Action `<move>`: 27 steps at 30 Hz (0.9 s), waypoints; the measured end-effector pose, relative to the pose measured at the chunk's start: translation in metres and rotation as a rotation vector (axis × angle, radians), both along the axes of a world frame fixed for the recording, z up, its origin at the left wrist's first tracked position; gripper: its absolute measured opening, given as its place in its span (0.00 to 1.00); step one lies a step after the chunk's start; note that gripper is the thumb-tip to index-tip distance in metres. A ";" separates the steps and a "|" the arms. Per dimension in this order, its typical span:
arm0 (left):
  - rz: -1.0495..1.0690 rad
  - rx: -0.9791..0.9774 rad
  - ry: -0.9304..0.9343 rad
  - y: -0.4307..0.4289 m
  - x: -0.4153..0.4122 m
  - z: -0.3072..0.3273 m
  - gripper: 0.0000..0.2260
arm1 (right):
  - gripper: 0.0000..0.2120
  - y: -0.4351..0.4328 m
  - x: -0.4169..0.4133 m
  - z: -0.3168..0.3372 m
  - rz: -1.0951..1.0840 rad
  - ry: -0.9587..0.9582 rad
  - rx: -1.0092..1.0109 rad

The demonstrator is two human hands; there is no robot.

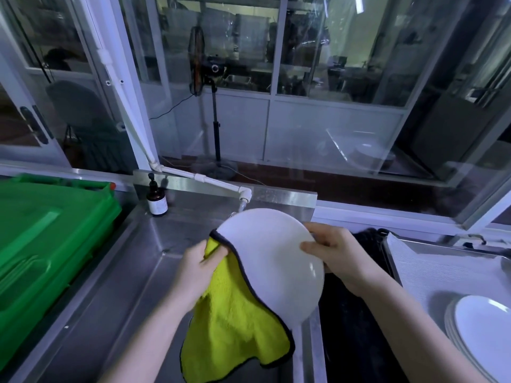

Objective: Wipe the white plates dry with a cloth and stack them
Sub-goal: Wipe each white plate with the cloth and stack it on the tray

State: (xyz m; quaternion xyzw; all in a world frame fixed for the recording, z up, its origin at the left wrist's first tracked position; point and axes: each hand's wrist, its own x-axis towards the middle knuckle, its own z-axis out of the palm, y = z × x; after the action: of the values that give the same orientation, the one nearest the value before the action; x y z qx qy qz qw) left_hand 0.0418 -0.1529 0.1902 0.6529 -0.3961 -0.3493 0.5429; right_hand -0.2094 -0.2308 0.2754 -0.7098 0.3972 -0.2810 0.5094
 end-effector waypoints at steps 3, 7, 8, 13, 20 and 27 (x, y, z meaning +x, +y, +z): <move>-0.058 -0.004 -0.152 -0.006 0.006 0.012 0.04 | 0.20 0.001 0.002 0.006 0.074 0.081 -0.078; -0.353 -0.005 -0.434 -0.023 0.007 0.030 0.07 | 0.08 0.003 0.025 0.014 0.263 0.387 -0.354; -0.400 0.027 -0.482 -0.026 0.005 0.032 0.09 | 0.07 0.004 0.031 0.013 0.285 0.416 -0.362; -0.144 -0.034 -0.202 -0.013 0.011 0.021 0.15 | 0.15 -0.003 0.022 0.015 0.161 0.259 -0.199; 0.321 0.030 0.328 0.006 -0.010 -0.011 0.20 | 0.18 0.024 0.021 -0.030 -0.212 -0.174 0.231; 0.104 -0.073 0.010 -0.003 0.001 0.022 0.14 | 0.06 0.009 0.028 -0.011 -0.065 0.021 -0.192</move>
State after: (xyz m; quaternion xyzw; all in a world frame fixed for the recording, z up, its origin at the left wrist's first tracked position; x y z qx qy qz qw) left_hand 0.0425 -0.1560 0.2119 0.6507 -0.3711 -0.3093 0.5857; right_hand -0.1812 -0.2213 0.2649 -0.7450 0.3964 -0.3268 0.4255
